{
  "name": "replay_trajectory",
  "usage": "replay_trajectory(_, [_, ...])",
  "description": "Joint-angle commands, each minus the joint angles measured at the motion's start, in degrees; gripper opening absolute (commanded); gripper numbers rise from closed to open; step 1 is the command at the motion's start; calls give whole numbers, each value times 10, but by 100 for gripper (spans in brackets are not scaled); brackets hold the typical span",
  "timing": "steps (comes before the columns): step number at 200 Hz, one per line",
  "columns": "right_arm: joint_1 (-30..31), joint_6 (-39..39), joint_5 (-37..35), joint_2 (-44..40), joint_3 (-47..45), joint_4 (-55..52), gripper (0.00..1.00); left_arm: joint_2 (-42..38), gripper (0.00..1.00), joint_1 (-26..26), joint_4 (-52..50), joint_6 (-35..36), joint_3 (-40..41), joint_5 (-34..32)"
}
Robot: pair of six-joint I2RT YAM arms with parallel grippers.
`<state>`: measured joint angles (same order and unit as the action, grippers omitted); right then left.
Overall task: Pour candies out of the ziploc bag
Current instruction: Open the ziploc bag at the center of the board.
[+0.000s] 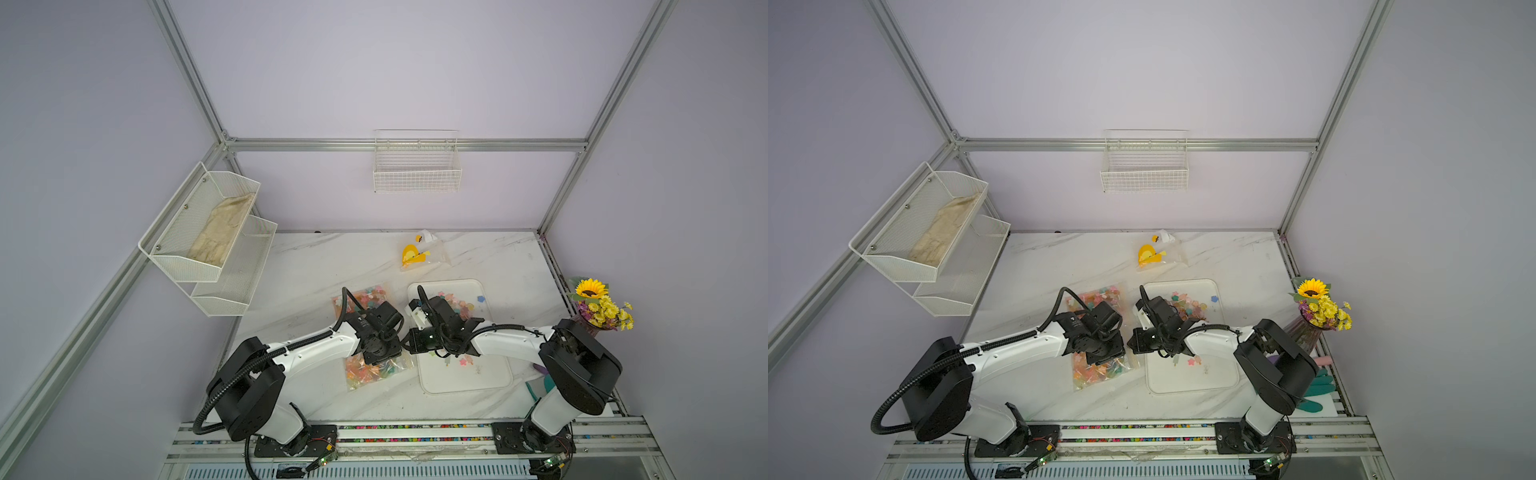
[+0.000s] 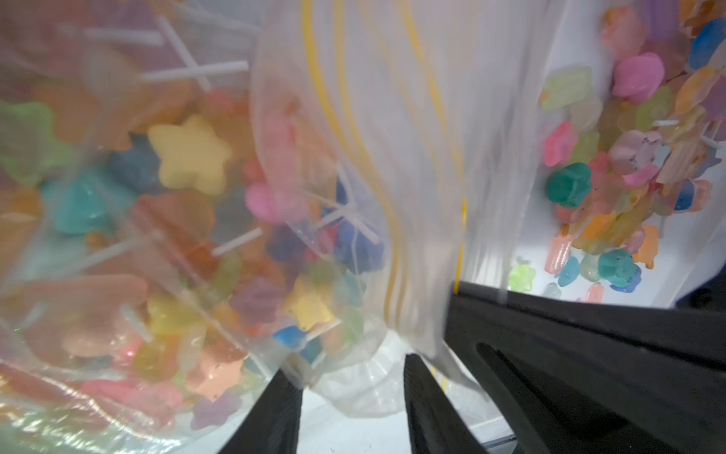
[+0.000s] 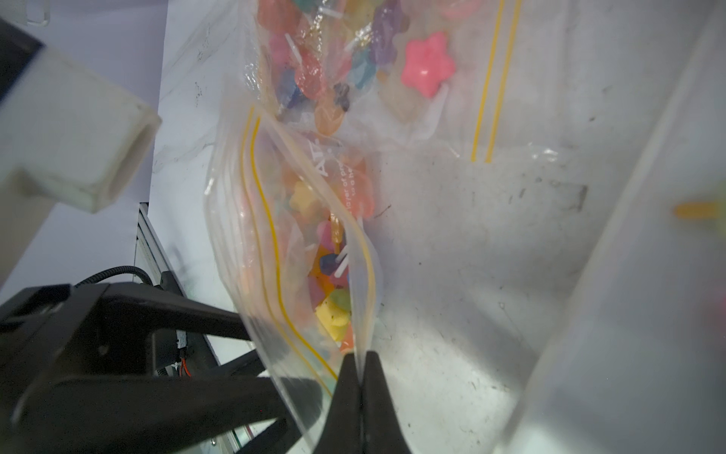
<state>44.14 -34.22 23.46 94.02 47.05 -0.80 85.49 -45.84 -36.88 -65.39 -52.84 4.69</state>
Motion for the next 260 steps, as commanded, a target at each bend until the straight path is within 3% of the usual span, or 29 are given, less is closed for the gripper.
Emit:
replay_trajectory(1, [4, 1, -1, 3, 11, 21, 0, -22, 48, -1, 10, 1, -59, -10])
replay_trajectory(46, [5, 0, 4, 11, 12, 25, 0, -79, 61, 2, 20, -4, -57, -69])
replay_trajectory(91, [6, 3, 0, 9, 13, 23, 0, -40, 57, 12, 19, -5, -62, -55])
replay_trajectory(155, [5, 4, -7, 9, 16, 26, 0, 5, 42, 13, 15, 3, -68, -29])
replay_trajectory(206, [6, 2, -21, 12, 18, 19, 0, -3, 0, 14, 0, 10, -67, -28])
replay_trajectory(260, [6, -24, -108, 17, 22, -13, 0, -40, 0, 25, -43, 42, -60, -16])
